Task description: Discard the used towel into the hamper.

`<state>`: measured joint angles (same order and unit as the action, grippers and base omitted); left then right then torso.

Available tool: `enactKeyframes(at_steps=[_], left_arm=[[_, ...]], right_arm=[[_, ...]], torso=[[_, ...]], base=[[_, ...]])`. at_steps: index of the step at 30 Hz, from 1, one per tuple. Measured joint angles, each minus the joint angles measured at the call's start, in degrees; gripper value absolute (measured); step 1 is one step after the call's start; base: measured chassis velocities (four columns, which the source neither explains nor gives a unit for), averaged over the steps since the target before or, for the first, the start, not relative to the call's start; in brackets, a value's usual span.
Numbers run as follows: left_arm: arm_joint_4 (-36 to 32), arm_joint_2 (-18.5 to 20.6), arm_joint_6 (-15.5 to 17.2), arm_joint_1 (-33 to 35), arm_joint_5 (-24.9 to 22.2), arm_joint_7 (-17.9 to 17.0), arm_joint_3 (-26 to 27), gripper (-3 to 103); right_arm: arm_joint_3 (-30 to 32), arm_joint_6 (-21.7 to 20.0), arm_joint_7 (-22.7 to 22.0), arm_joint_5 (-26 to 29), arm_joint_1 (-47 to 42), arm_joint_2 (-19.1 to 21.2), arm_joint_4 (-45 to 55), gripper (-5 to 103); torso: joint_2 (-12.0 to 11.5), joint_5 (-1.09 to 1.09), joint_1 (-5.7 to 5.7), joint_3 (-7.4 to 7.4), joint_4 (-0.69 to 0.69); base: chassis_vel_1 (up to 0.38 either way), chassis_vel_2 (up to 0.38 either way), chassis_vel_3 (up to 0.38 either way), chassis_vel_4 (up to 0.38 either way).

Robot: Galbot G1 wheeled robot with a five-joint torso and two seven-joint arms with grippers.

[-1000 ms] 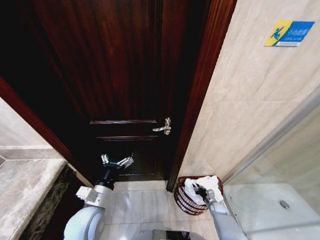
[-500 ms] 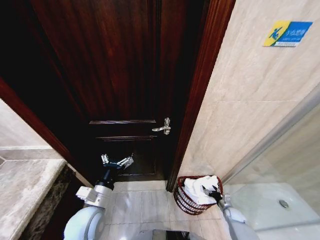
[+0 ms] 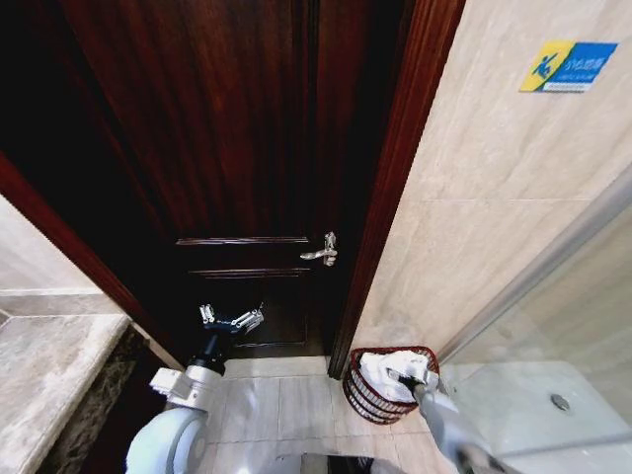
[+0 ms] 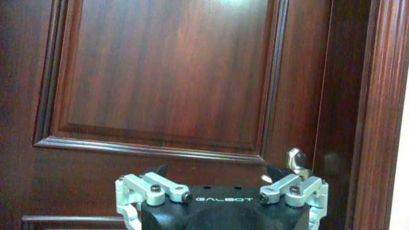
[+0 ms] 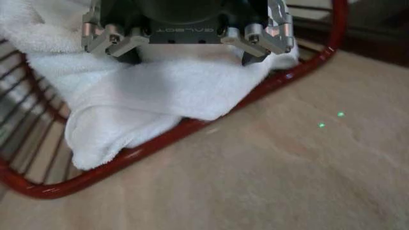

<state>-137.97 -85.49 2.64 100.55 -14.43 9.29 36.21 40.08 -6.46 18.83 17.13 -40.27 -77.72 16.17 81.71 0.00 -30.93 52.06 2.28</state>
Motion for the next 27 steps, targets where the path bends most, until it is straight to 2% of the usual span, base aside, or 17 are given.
enactKeyframes(at_steps=[6,8,9,10,11,13,15,19,21,22,25,27], left_arm=[[0.0,0.0,0.0,0.0,0.0,0.0,0.0,100],[0.0,0.0,0.0,0.0,0.0,0.0,0.0,100],[0.0,0.0,0.0,0.0,0.0,0.0,0.0,100],[0.0,0.0,0.0,0.0,0.0,0.0,0.0,100],[0.0,0.0,0.0,0.0,0.0,0.0,0.0,100],[0.0,0.0,0.0,0.0,0.0,0.0,0.0,100],[0.0,0.0,0.0,0.0,0.0,0.0,0.0,100],[0.0,0.0,0.0,0.0,0.0,0.0,0.0,100],[0.0,0.0,0.0,0.0,0.0,0.0,0.0,100],[0.0,0.0,0.0,0.0,0.0,0.0,0.0,100],[0.0,0.0,0.0,0.0,0.0,0.0,0.0,100],[0.0,0.0,0.0,0.0,0.0,0.0,0.0,100]], right_arm=[[0.1,-1.8,-1.0,0.2,1.1,-0.1,-1.4,100],[-0.4,0.9,-2.0,-6.8,-0.8,0.1,0.5,100],[-0.5,3.8,-2.4,-13.3,-2.3,0.6,1.0,100],[-0.5,3.8,-2.4,-13.3,-2.3,0.6,1.0,100],[-0.3,5.9,-2.9,-17.7,-3.0,1.3,0.6,100],[-0.2,9.0,-3.2,-21.3,-3.3,2.5,-1.5,100],[-0.1,9.8,-3.5,-22.2,-3.8,2.6,-1.6,100],[0.1,10.2,-4.6,-19.9,-3.4,0.9,-1.4,100],[0.4,7.2,-5.3,-10.9,-1.7,-0.7,-1.7,100],[0.4,7.2,-5.3,-10.9,-1.7,-0.7,-1.7,100],[0.7,3.0,-5.4,-2.0,0.2,-1.7,-2.0,100],[0.5,1.9,-5.8,-0.9,0.0,-1.8,-0.6,100]], torso=[[0.0,-0.01,0.0,0.0,0.0],[0.0,0.03,0.0,0.0,0.03],[0.0,0.04,0.0,0.0,0.01],[0.0,0.04,0.0,0.0,0.01],[0.0,0.04,0.0,0.0,-0.04],[0.0,-0.01,0.0,-0.01,-0.02],[0.0,-0.01,0.0,-0.01,-0.03],[0.0,0.0,0.0,0.0,-0.04],[0.0,-0.01,0.0,0.0,0.0],[0.0,-0.01,0.0,0.0,0.0],[0.0,-0.02,0.0,0.0,-0.01],[0.0,0.01,0.0,0.0,0.0]], base=[[0.0,0.0,0.0,0.0],[0.0,0.0,0.0,0.0],[0.0,0.0,0.0,0.0],[0.0,0.0,0.0,0.0],[0.0,0.0,0.0,0.0],[0.0,0.0,0.0,0.0],[0.0,0.0,0.0,0.0],[0.0,0.0,0.0,0.0],[0.0,0.0,0.0,0.0],[0.0,0.0,0.0,0.0],[0.0,0.0,0.0,0.0],[0.0,0.0,0.0,0.0]])
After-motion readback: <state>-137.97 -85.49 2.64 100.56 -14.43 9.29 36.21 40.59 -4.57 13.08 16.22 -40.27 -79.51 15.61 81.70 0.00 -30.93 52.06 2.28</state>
